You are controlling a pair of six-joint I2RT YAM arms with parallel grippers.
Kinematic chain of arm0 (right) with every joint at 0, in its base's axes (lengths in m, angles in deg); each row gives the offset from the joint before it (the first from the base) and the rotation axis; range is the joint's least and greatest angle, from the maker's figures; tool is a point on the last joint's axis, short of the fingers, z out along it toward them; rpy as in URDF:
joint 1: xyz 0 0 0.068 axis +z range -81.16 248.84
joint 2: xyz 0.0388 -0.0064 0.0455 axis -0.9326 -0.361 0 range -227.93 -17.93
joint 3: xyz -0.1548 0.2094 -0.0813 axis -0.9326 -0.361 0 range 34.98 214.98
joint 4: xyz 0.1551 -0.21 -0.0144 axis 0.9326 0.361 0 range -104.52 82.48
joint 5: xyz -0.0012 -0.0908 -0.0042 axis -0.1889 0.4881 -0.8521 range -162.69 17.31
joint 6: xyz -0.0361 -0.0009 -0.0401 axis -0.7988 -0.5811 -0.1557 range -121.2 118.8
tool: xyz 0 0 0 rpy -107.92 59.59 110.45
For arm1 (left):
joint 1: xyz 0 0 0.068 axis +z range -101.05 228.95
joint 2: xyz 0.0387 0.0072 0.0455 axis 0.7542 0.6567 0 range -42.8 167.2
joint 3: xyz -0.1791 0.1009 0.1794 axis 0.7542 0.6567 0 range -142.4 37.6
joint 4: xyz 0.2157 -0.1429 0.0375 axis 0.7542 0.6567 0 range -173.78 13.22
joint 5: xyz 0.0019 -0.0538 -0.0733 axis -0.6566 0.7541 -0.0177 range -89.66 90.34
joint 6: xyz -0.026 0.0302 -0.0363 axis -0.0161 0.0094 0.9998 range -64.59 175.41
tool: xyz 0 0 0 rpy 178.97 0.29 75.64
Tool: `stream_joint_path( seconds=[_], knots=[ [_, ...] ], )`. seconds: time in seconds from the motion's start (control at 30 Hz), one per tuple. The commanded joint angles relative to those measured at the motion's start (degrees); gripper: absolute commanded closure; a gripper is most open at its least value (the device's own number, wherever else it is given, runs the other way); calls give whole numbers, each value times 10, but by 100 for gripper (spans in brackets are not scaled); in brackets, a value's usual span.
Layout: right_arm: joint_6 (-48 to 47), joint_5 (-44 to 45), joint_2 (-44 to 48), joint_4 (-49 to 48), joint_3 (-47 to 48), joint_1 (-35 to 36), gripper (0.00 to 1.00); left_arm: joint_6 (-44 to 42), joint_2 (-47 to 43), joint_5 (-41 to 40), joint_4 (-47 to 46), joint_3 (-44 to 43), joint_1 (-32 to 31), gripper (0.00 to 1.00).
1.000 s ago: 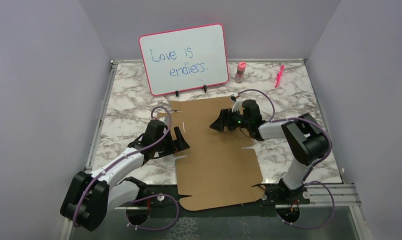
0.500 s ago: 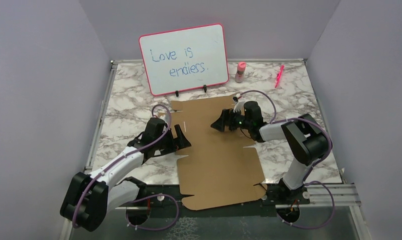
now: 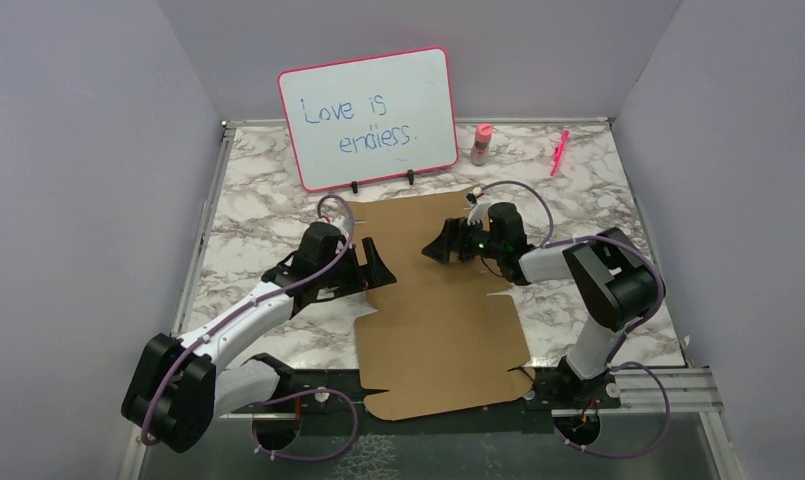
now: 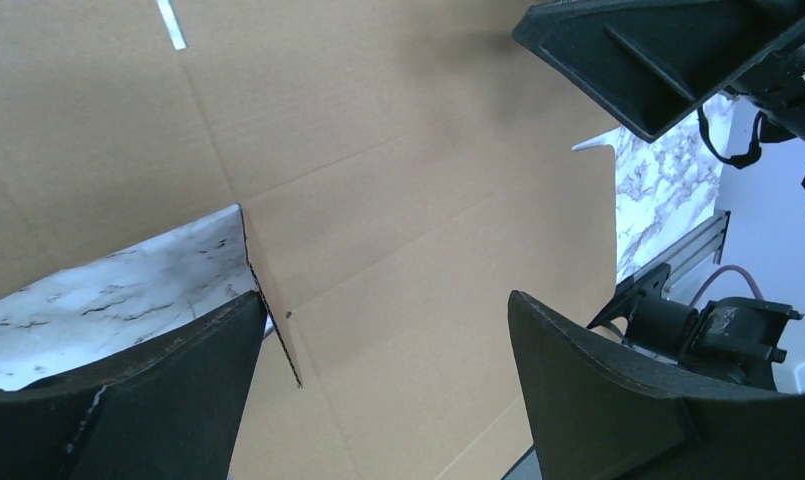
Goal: Fold the paper box
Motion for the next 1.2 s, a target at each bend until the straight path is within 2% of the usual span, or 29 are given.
stream_joint_path(
  seconds=[0.0,0.43,0.7,0.87,1.0,1.17],
  knots=[
    [1,25,-18,25,-13,3,0,-8,22,2,-21,-22,-18,10],
    [-3,33,-17,29,-13,4,0,-17,83,-22,-53,-52,-73,10],
    [-5,25,0,32,-13,4,0,-92,54,-147,59,-107,-73,8],
    [-15,29,42,76,6,4,0,-121,65,-184,63,-142,-73,7],
    [-25,101,103,166,13,4,0,-132,91,-172,37,-167,-73,7],
    [-45,238,207,278,-6,3,0,-115,142,-96,-63,-157,-73,7]
  ],
)
